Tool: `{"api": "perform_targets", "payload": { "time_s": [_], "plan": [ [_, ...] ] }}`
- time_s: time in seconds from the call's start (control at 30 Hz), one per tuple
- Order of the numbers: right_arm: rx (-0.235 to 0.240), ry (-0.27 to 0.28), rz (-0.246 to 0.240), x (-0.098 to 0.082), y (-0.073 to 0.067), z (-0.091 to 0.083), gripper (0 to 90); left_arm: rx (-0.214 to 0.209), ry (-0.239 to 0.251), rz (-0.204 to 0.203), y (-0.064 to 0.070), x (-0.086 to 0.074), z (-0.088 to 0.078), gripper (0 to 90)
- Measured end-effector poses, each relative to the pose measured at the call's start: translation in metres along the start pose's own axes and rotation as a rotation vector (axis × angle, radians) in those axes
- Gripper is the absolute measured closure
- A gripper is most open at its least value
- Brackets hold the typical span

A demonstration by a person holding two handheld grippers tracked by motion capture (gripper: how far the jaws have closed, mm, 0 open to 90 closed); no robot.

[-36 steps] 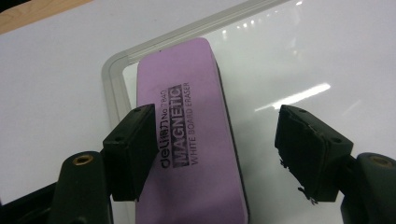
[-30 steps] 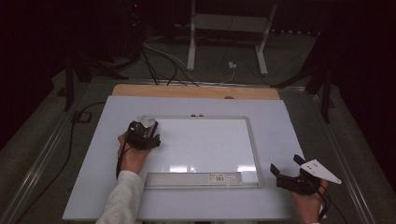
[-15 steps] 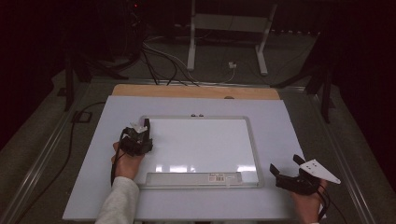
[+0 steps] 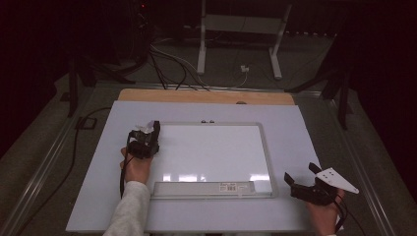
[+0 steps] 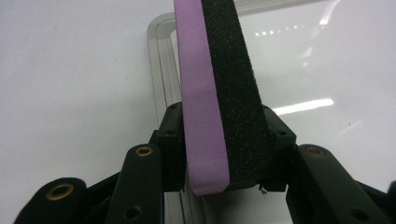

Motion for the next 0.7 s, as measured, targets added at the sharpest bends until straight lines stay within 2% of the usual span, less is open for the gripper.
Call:
{"api": "perform_targets", "payload": {
  "time_s": [0.13, 0.33, 0.43, 0.47, 0.57, 0.63, 0.7],
  "plan": [
    [0.001, 0.0, 0.0, 0.0, -0.001, 0.0, 0.1, 0.013, 0.003, -0.023, 0.0, 0.003, 0.003, 62.8],
    [-0.002, 0.004, 0.002, 0.0, 0.0, -0.001, 0.1, -0.003, 0.002, -0.025, -0.001, 0.004, 0.004, 60.4],
    [-0.002, 0.003, -0.004, 0.001, 0.0, -0.001, 0.1, -0.022, 0.027, -0.037, -0.003, 0.005, 0.002, 47.5],
    [-0.001, 0.002, -0.004, 0.001, 0.0, 0.0, 0.1, -0.042, 0.041, -0.04, -0.002, 0.006, 0.001, 45.4],
    [0.0, 0.001, -0.001, 0.0, 0.0, 0.0, 0.1, -0.047, 0.083, -0.025, -0.003, 0.01, -0.008, 38.3],
    [-0.001, 0.004, -0.003, 0.001, 0.0, -0.001, 0.1, -0.069, 0.117, -0.019, -0.003, 0.013, -0.016, 32.6],
    [-0.001, 0.005, 0.0, 0.001, 0.0, -0.001, 0.1, -0.115, 0.155, -0.018, -0.002, 0.016, -0.025, 27.0]
  ]
}}
Point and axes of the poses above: each handheld gripper's, and its own axes: z roughly forward along the jaws, x roughly out of its top, y roughly to its right, the point moved 8 cm from there along z, roughly forward along the jaws, and after that the axes turned 1 degree about -y, right-handed, at the moved point
